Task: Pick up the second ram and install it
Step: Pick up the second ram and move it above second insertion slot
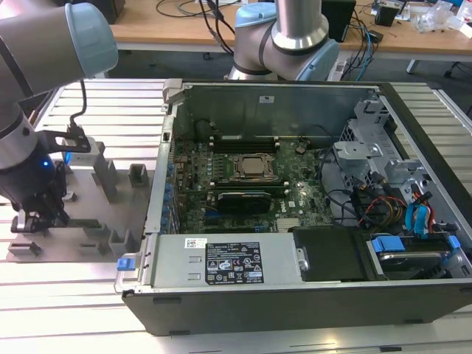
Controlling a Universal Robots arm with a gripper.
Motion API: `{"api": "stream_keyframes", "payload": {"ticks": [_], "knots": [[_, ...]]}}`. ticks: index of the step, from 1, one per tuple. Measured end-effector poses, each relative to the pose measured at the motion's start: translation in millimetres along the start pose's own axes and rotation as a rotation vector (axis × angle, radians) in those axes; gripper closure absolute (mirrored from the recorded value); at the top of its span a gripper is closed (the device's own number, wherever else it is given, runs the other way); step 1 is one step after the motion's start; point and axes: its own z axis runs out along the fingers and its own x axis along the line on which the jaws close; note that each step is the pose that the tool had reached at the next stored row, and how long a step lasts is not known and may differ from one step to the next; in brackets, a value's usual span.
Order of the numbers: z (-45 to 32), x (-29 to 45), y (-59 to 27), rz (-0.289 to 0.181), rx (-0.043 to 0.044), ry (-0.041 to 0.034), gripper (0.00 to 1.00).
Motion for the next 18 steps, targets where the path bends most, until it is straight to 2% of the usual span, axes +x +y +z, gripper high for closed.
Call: {"api": "stream_keyframes", "payload": {"ticks": [7, 18], "knots": [[-6.0, -0.2, 0.2, 0.000, -0.0001, 0.0001, 0.87], [-22.1, -0.8, 0.7, 0.000, 0.0000, 0.0000, 0.87]]}}
